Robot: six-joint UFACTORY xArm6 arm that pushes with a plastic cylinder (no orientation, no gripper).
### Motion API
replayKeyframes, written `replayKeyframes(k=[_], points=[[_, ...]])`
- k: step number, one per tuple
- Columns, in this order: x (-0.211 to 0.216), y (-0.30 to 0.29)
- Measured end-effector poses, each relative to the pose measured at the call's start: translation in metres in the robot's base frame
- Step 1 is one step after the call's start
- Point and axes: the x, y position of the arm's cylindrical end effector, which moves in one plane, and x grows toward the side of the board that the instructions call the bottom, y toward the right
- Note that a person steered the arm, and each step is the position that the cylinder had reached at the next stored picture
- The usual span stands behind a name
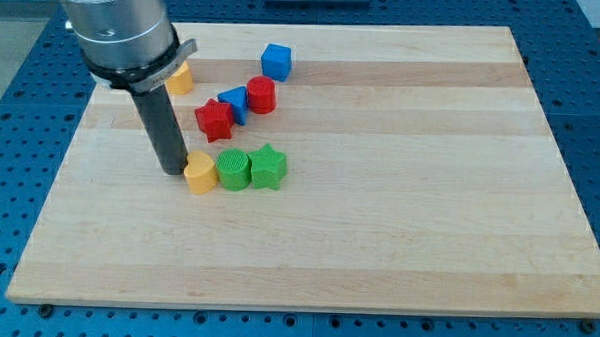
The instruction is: Slide yellow hexagon towards center left
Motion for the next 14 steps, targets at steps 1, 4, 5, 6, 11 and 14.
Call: replayKeyframes(k=[1, 4, 5, 6, 11, 14], points=[[0.000, -0.007], [-0.085, -0.133], [-0.154, -0.138], [-0.204, -0.107], [-0.163, -0.033], [-0.160, -0.014]])
